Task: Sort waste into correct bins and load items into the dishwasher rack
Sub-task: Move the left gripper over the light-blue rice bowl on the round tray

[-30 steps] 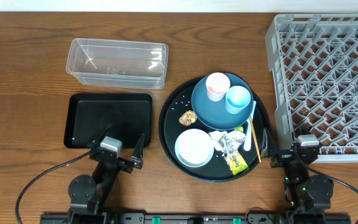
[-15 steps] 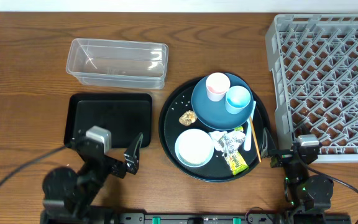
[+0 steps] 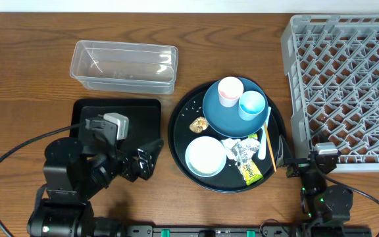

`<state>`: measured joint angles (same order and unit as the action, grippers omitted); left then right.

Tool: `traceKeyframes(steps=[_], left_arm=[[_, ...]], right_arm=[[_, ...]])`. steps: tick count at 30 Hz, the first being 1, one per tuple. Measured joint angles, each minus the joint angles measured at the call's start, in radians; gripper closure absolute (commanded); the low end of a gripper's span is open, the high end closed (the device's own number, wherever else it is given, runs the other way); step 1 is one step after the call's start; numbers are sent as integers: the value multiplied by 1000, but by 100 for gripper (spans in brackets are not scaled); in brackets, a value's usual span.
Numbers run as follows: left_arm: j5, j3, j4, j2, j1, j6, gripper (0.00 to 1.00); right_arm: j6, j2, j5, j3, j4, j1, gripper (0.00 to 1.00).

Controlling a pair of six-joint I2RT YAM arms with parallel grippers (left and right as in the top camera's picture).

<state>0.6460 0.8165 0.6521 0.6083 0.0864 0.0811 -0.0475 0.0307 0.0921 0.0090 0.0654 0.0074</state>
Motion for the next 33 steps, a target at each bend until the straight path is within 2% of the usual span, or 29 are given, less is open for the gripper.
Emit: traceKeyframes(steps=[2, 3, 7, 13, 20, 26, 33], left_arm=[[26, 0, 1, 0, 0, 1, 4], [33, 0, 2, 0, 0, 2, 13], [50, 0, 30, 0, 0, 16, 26], [12, 0, 109, 0, 1, 86, 37], [-73, 0, 158, 0, 1, 178, 40], [-192, 6, 217, 2, 1, 203, 40], [-318, 163, 330, 111, 1, 207, 44]], right_arm=[[0, 0, 0, 0, 0, 0, 1], [0, 0, 0, 0, 0, 0, 1], [0, 0, 0, 0, 0, 0, 1], [0, 0, 0, 0, 0, 0, 1], [0, 0, 0, 0, 0, 0, 1], [0, 0, 0, 0, 0, 0, 1], [0, 0, -1, 0, 0, 0, 1]])
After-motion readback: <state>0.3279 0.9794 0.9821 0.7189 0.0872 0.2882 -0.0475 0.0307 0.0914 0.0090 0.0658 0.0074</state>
